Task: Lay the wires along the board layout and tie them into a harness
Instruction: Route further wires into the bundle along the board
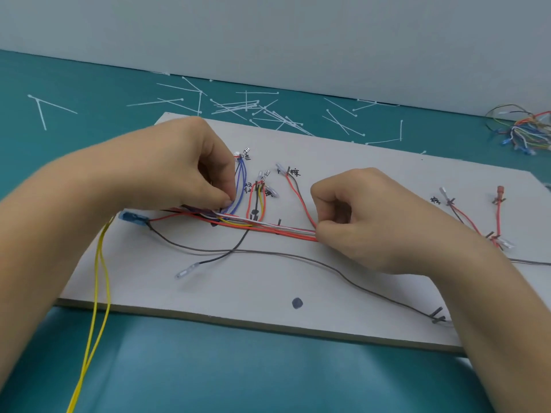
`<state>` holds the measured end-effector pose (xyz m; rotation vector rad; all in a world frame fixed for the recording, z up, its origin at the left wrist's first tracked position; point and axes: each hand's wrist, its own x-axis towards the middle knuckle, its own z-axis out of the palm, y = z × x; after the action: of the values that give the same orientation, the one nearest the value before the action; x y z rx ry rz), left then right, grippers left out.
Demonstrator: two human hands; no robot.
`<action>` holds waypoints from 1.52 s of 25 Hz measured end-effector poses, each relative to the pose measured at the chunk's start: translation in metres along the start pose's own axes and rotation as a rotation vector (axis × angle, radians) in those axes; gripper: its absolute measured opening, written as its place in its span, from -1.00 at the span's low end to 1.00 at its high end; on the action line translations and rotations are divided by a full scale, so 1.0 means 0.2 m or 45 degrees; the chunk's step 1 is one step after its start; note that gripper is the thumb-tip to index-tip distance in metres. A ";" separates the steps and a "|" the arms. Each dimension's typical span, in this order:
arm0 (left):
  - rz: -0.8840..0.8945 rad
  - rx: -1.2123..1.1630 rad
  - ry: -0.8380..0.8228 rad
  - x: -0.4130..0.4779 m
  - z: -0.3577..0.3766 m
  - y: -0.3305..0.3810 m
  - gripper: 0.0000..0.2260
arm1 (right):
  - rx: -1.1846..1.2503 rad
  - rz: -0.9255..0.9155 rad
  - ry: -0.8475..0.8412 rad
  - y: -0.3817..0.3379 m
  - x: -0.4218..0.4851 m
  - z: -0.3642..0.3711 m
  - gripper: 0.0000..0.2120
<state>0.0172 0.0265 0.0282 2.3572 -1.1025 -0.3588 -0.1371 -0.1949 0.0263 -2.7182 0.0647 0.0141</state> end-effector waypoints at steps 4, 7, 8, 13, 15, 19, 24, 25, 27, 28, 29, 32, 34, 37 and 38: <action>0.021 -0.013 -0.071 -0.04 -0.06 -0.02 -0.88 | 0.010 -0.011 -0.025 0.00 0.00 -0.01 -0.88; 0.013 -0.018 -0.144 -0.08 -0.08 -0.01 -0.85 | 0.019 -0.020 -0.038 0.01 0.01 -0.01 -0.87; 0.018 -0.018 -0.139 -0.08 -0.06 0.00 -0.85 | 0.024 -0.023 -0.036 0.01 0.01 -0.01 -0.86; 0.031 0.037 -0.024 -0.08 -0.04 0.04 -0.84 | 0.043 -0.032 -0.033 0.00 0.02 0.00 -0.83; 0.054 0.036 0.005 -0.08 -0.02 0.06 -0.84 | 0.027 -0.025 -0.032 0.01 0.01 -0.02 -0.82; 0.144 -0.044 0.022 -0.04 0.07 0.11 -0.85 | -0.015 0.097 -0.023 0.09 -0.02 -0.08 -0.83; 0.170 -0.085 0.037 -0.04 0.03 0.08 -0.98 | -0.009 0.162 -0.008 0.12 -0.04 -0.10 -0.92; 0.153 -0.074 0.089 -0.04 -0.01 0.04 -0.97 | -0.002 0.135 0.031 0.12 -0.05 -0.09 -0.91; 0.063 -0.015 0.153 -0.05 -0.10 -0.06 -0.87 | 0.051 0.033 0.119 0.09 -0.06 -0.09 -0.86; 0.003 0.009 0.158 -0.05 -0.14 -0.11 -0.83 | 0.081 -0.031 0.142 0.07 -0.06 -0.08 -0.87; -0.061 0.004 0.152 -0.07 -0.18 -0.16 -0.78 | 0.097 -0.082 0.147 0.05 -0.06 -0.06 -0.89; -0.258 -0.119 -0.008 -0.11 -0.26 -0.24 -0.59 | 0.099 -0.107 0.176 0.03 -0.04 -0.02 -0.86; -0.377 -0.204 -0.221 -0.12 -0.26 -0.28 -0.51 | 0.114 -0.086 0.165 0.03 -0.04 -0.02 -0.85; -0.406 -0.299 -0.442 -0.11 -0.24 -0.30 -0.49 | 0.144 -0.088 0.105 0.04 -0.05 -0.01 -0.85; -0.391 -0.324 -0.496 -0.11 -0.23 -0.30 -0.49 | 0.149 -0.097 0.101 0.04 -0.05 0.00 -0.85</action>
<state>0.0616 0.0904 0.0350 2.2759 -0.7901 -1.0408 -0.1472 -0.2024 0.0238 -2.6013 -0.0146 -0.1159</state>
